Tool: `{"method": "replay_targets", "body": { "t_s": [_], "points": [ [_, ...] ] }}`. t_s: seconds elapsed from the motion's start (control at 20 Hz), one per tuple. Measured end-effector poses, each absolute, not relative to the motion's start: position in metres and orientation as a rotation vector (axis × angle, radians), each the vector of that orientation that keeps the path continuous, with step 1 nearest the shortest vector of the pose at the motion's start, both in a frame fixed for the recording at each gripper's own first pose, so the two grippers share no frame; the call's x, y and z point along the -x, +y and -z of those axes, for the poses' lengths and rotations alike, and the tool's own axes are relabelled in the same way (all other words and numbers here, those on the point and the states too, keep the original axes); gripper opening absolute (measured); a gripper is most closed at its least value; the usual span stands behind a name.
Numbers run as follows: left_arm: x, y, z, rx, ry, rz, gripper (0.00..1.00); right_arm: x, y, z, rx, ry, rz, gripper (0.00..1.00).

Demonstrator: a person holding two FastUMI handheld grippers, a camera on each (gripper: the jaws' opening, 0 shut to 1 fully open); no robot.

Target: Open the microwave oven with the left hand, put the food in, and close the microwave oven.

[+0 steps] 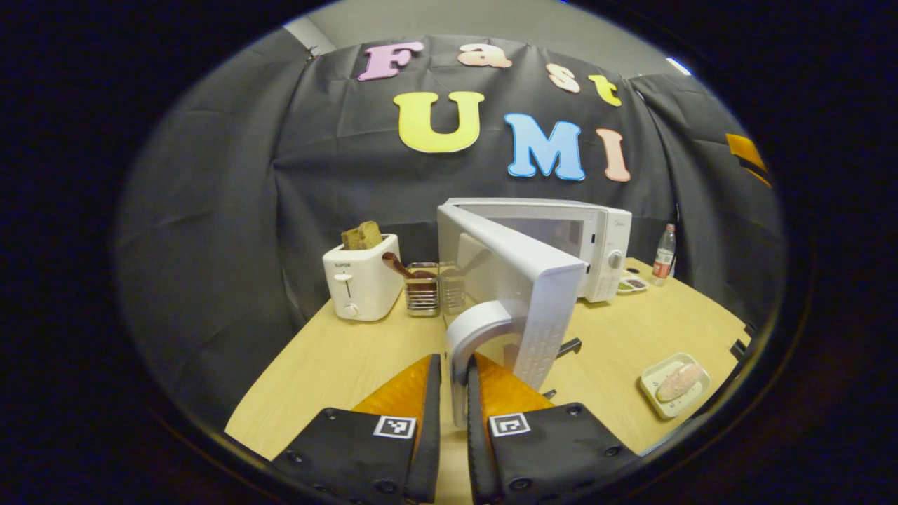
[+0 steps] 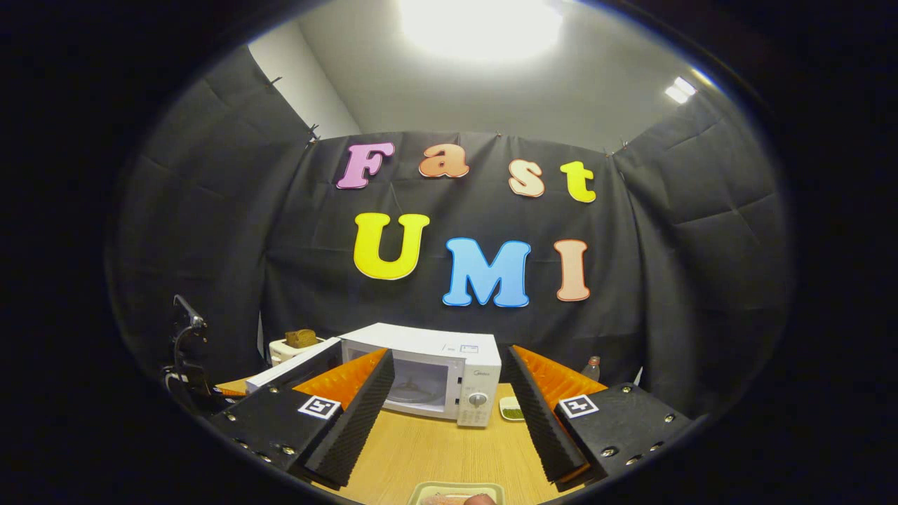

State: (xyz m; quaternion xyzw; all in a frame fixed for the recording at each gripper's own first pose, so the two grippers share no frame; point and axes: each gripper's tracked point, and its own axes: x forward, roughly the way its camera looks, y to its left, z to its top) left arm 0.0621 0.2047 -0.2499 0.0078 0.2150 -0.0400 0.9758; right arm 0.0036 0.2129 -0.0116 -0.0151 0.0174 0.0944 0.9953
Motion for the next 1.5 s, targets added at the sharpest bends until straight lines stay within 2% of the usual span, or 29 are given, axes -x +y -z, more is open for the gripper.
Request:
{"method": "replay_targets", "body": {
  "t_s": [0.05, 0.1, 0.25, 0.35, 0.4, 0.55, 0.95, 1.1, 1.3, 1.5],
  "points": [
    [-0.059, 0.210, 0.248, -0.034, 0.426, 0.057, 0.32, -0.006, 0.212, 0.012, 0.033, 0.033, -0.197, 0.97],
    [-0.053, 0.216, 0.246, -0.054, 0.420, 0.029, 0.34, -0.010, 0.210, 0.014, 0.037, 0.032, -0.205, 0.97],
    [-0.043, 0.222, 0.235, -0.065, 0.415, -0.037, 0.47, -0.020, 0.203, 0.022, 0.039, 0.055, -0.253, 0.97],
    [-0.036, 0.220, 0.216, -0.059, 0.394, -0.081, 0.65, -0.030, 0.199, 0.025, 0.031, 0.070, -0.310, 0.97],
    [-0.031, 0.217, 0.206, -0.059, 0.373, -0.102, 0.77, -0.033, 0.198, 0.030, 0.026, 0.086, -0.345, 0.97],
    [-0.018, 0.207, 0.174, -0.050, 0.319, -0.164, 0.90, -0.045, 0.194, 0.039, 0.027, 0.118, -0.457, 0.97],
    [0.015, 0.160, 0.107, -0.023, 0.223, -0.279, 0.96, -0.047, 0.196, 0.112, 0.100, 0.274, -0.750, 0.98],
    [0.025, 0.146, 0.089, -0.018, 0.189, -0.312, 0.99, -0.037, 0.201, 0.142, 0.146, 0.334, -0.849, 0.98],
    [0.034, 0.132, 0.066, -0.026, 0.144, -0.349, 0.96, -0.017, 0.203, 0.182, 0.197, 0.403, -0.974, 0.98],
    [0.045, 0.129, 0.055, -0.047, 0.126, -0.394, 0.98, 0.002, 0.206, 0.229, 0.236, 0.507, -1.088, 0.98]
  ]
}}
